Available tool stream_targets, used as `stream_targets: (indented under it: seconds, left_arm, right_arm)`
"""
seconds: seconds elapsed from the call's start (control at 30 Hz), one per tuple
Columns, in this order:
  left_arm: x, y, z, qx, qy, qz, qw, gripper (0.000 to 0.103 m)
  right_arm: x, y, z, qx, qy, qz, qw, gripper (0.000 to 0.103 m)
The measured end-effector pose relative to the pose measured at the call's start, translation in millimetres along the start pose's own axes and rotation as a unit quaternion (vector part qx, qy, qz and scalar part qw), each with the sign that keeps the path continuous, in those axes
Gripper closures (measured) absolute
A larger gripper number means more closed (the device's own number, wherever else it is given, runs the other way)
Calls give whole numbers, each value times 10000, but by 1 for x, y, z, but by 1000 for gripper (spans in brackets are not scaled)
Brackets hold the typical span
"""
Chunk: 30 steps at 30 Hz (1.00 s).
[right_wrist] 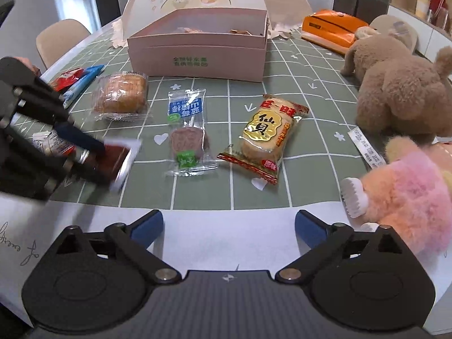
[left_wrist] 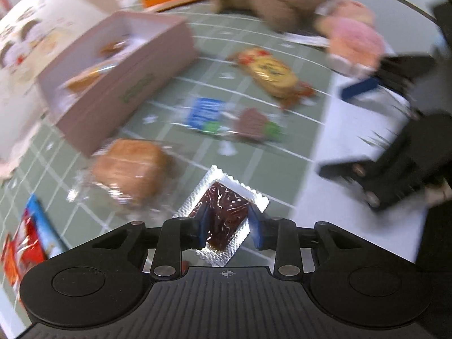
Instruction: Organize snacks
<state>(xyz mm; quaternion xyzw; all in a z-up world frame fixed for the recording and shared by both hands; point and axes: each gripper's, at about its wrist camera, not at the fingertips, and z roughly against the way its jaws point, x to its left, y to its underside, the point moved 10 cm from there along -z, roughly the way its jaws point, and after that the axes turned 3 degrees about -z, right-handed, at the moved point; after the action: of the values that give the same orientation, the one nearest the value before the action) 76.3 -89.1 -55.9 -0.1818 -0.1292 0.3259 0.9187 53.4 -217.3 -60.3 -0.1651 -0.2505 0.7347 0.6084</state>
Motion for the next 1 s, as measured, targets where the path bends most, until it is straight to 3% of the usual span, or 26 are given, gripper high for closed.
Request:
stream_targets:
  seconds: [0.17,0.23,0.3,0.37,0.47,0.57,0.63,0.83,1.0]
  left_arm:
    - [20,-7,-2,-31,-180,394,9991,69]
    - [21,-8,-2,-38,-15,528,9986,66]
    - [17,-9,-2,-31,241,590,9980,52]
    - [9,-9,-1,-42,541,560,9970,47]
    - [2,-10,3,-135,700,472,9963,49]
    - [12,-9,0,-97,318,192,9993,51]
    - [17,-6,-4,57,299,132,9995,50]
    - [24,-11,-10,-33,432,371,9984,50]
    - [15,-10,-10,-150,148,682,9974,42]
  right_arm:
    - [2,0,-1,-88,27,28,10000,0]
    - [2,1,-1,-108,17,37,9999,0]
    - [2,1,-1,-128,21,29,9999,0]
    - [3,1,-1,-141,28,20,9999,0]
    - [3,1,-1,-139,31,20,9999,0]
    - [5,1,-1,-158,34,7,9999,0]
    - [5,1,-1,-182,33,-1,9998,0]
    - [4,3,1,-265,82,-72,9996,0]
    - [4,0,-1,-19,19,39,10000,0]
